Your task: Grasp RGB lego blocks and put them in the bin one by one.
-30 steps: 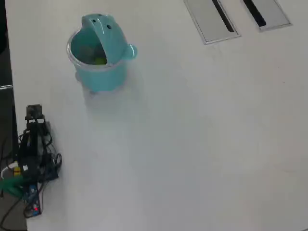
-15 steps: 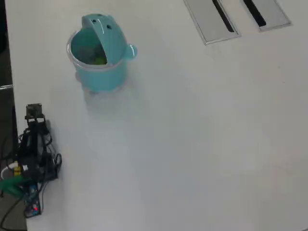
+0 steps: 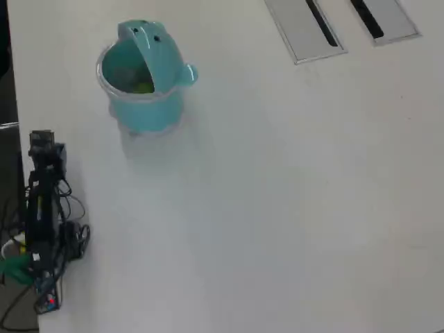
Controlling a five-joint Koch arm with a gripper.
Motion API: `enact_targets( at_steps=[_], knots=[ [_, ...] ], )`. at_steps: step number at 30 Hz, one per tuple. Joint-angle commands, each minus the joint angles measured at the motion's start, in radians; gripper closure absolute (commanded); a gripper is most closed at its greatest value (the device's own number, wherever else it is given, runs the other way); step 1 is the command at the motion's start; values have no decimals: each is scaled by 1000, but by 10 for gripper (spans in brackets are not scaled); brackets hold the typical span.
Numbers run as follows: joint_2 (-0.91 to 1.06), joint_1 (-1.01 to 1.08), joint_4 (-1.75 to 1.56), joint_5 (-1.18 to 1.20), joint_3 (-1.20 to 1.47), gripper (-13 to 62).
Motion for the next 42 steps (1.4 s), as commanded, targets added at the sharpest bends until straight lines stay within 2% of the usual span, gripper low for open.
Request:
enact_targets(
  at_steps=[1, 5, 12, 13, 17, 22, 27, 34, 37, 40, 42],
  knots=[
    [20, 21, -74, 3, -129, 423],
    [-5, 110, -117, -11, -321, 424],
    [-184, 219, -140, -28, -643, 424],
    [-295, 262, -167, -29, -779, 424],
    [-541, 327, -252, -40, -1014, 424],
    [-788, 370, -253, -41, -1289, 423],
    [-936, 434, -265, -41, -1420, 423],
    [-1009, 514, -325, -40, -1471, 417],
    [-1015, 545, -324, -43, -1482, 342],
    [-1014, 568, -310, -57, -1470, 223],
    [-1017, 574, -310, -89, -1465, 192]
  ],
)
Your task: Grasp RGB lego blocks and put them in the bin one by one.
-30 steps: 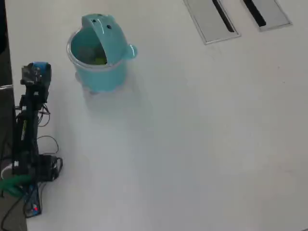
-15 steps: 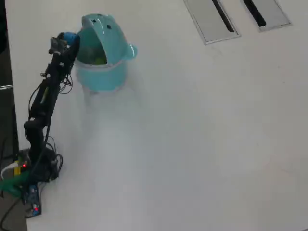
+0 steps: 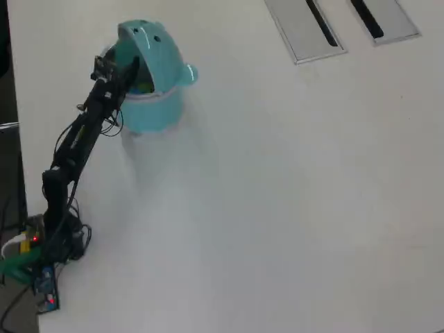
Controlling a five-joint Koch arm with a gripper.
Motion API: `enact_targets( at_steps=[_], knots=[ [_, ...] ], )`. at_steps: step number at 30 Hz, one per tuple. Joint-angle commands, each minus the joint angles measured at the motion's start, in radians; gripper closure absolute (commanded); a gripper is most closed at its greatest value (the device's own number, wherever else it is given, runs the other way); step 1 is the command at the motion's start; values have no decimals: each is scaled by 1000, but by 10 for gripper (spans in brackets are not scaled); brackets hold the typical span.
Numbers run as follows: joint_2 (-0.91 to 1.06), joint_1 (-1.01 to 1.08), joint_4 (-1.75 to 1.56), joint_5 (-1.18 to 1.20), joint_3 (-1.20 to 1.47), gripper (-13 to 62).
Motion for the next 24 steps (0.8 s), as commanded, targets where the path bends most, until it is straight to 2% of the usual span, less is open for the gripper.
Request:
enact_targets(
  at_steps=[1, 11, 24],
  knots=[
    [20, 6, -81, -18, -127, 163],
    [152, -20, -95, -5, 12, 154],
    [569, 64, -264, 204, 502, 155]
  ],
)
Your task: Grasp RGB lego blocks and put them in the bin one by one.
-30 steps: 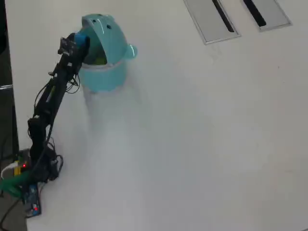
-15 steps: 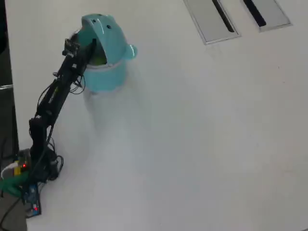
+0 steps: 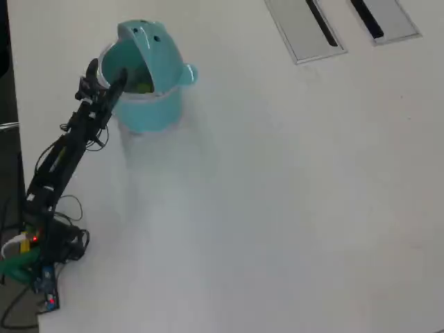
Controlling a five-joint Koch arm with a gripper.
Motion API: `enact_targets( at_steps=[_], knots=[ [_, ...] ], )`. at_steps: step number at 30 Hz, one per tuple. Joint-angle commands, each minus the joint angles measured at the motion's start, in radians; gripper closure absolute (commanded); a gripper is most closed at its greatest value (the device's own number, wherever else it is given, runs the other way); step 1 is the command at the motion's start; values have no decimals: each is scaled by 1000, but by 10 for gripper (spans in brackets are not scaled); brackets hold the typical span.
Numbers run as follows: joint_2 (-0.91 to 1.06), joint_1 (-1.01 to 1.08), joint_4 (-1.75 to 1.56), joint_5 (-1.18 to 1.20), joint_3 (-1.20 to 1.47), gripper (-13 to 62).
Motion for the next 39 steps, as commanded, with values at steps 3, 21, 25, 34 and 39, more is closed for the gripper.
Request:
enact_targets(
  at_steps=[3, 21, 25, 34, 39],
  knots=[
    [161, 64, -87, 107, 40, 155],
    [565, 264, -109, 499, 402, 155],
    [638, 362, -153, 603, 492, 155],
    [666, 630, -469, 804, 719, 158],
    [666, 764, -497, 973, 775, 160]
  ],
)
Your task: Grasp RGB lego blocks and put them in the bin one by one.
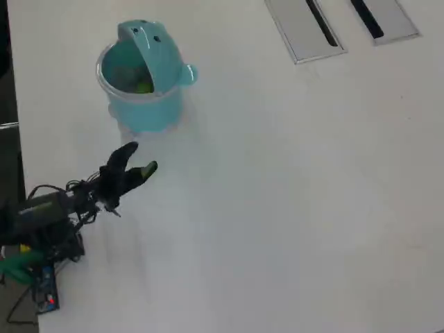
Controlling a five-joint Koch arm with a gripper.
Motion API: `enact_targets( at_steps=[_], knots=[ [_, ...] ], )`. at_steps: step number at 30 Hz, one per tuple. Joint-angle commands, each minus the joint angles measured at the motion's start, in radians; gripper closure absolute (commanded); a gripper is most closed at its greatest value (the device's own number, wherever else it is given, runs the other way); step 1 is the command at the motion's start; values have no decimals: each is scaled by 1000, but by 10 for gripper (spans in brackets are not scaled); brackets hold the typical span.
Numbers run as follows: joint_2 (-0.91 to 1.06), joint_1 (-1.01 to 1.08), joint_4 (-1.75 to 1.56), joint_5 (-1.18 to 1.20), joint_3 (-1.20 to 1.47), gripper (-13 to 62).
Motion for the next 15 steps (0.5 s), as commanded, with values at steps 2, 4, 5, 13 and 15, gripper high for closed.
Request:
enact_targets(
  at_steps=[2, 4, 5, 13, 15],
  knots=[
    [74, 58, -153, 54, 14, 162],
    [74, 69, -215, 54, 81, 163],
    [74, 78, -249, 55, 114, 163],
    [74, 77, -456, 55, 391, 164],
    [72, 78, -485, 57, 442, 164]
  ],
)
